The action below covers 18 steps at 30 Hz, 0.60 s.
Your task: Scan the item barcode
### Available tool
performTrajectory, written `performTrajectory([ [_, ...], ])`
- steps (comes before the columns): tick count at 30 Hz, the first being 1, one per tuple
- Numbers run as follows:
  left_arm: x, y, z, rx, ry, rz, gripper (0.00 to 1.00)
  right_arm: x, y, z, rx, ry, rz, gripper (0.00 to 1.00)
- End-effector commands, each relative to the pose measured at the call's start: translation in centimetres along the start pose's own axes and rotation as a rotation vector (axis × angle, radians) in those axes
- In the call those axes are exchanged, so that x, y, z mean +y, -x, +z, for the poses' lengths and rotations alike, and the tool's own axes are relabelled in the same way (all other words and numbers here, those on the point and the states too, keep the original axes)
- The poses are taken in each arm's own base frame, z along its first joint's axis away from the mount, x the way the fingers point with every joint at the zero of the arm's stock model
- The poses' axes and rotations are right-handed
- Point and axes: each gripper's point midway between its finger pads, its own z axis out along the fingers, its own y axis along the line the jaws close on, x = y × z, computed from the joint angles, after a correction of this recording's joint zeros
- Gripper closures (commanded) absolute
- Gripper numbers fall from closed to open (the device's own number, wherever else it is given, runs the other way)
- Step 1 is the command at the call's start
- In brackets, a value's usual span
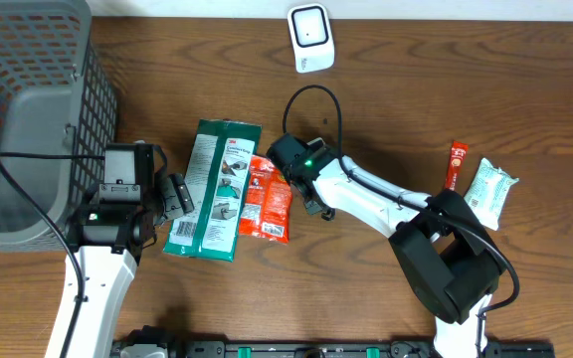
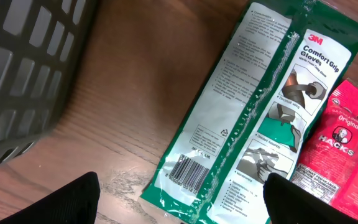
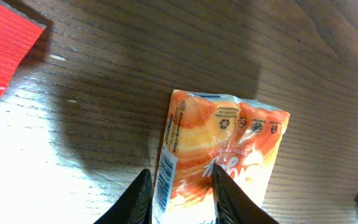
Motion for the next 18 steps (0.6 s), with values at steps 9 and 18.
performTrajectory([
  [9, -0.2, 0.5, -0.3, -0.013, -0.01, -0.006, 0.15, -1.2, -0.5, 0.4, 0.009, -0.081, 0.022, 0.75],
  [18, -0.2, 0.5, -0.3, -0.013, -0.01, -0.006, 0.15, -1.3, -0.3, 0.4, 0.008, -0.09, -0.177, 0.77],
])
